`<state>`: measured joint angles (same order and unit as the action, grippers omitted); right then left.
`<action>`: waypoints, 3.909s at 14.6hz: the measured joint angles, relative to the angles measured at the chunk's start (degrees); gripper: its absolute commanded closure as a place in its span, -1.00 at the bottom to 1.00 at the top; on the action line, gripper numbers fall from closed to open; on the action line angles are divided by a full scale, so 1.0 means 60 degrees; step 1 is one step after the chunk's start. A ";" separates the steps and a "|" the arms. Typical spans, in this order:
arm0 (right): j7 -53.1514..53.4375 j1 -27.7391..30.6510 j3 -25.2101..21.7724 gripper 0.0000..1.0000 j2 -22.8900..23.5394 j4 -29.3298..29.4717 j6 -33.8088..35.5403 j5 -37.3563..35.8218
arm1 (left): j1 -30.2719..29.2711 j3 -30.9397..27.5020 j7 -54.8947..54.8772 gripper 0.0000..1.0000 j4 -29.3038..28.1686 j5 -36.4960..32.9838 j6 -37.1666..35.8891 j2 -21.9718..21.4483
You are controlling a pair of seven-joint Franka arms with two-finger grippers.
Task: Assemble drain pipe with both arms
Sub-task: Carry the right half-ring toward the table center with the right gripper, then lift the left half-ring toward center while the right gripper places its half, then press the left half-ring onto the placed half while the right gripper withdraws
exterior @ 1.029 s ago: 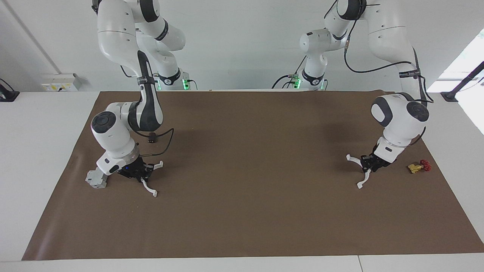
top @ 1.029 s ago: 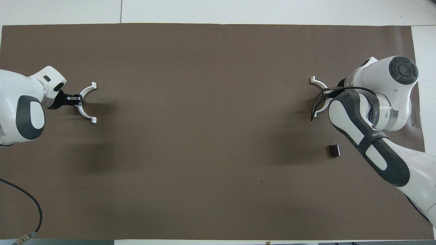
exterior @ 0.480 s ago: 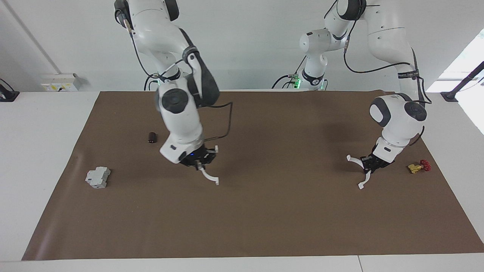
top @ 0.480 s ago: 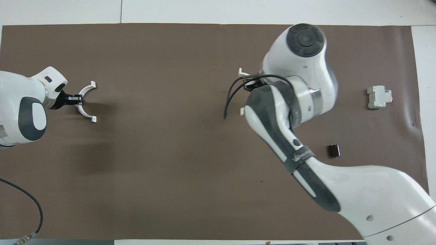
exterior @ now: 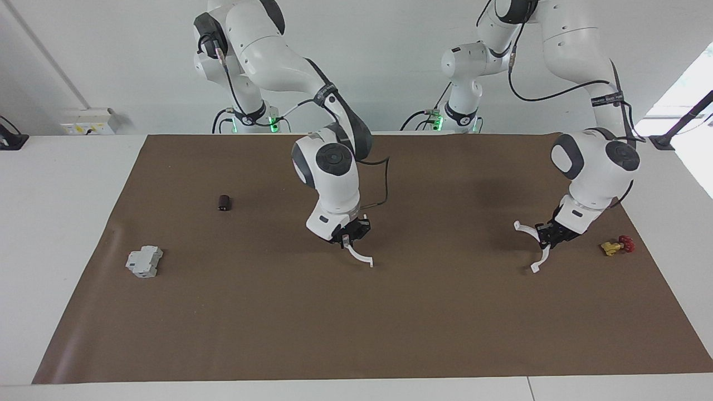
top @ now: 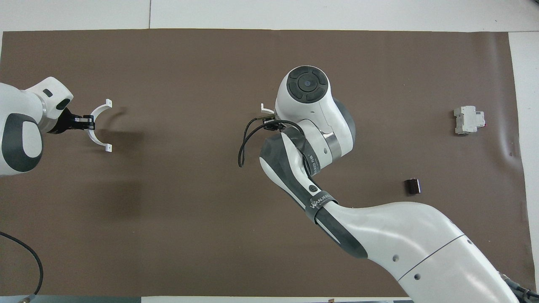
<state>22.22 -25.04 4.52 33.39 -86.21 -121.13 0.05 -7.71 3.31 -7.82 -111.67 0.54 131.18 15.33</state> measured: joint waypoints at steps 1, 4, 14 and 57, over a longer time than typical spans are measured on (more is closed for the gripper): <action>-0.0007 -0.0008 -0.0002 1.00 0.0063 -0.0024 -0.0086 0.0000 | 0.0013 0.0007 0.0000 1.00 0.0122 0.0000 -0.0318 -0.0141; -0.0019 -0.0249 0.0026 1.00 0.0152 -0.0107 -0.0197 0.0000 | 0.0157 0.0013 0.0108 1.00 0.0482 -0.0016 -0.1075 -0.0450; -0.0019 -0.0401 -0.0022 -1.00 0.0100 -0.0538 -0.0995 -0.0008 | 0.2444 0.0074 0.3299 1.00 0.0928 -0.1058 -0.1571 -0.0519; -0.3469 0.4379 -0.0628 -1.00 -0.5849 -0.1500 0.5151 -0.0207 | 0.6370 0.0112 0.8038 1.00 0.0606 -0.1791 0.0890 0.1303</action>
<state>1.41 1.24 0.75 -1.71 -95.20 -90.23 -1.19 30.51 3.98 40.40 -108.04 -10.20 136.52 23.15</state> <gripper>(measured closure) 0.000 0.797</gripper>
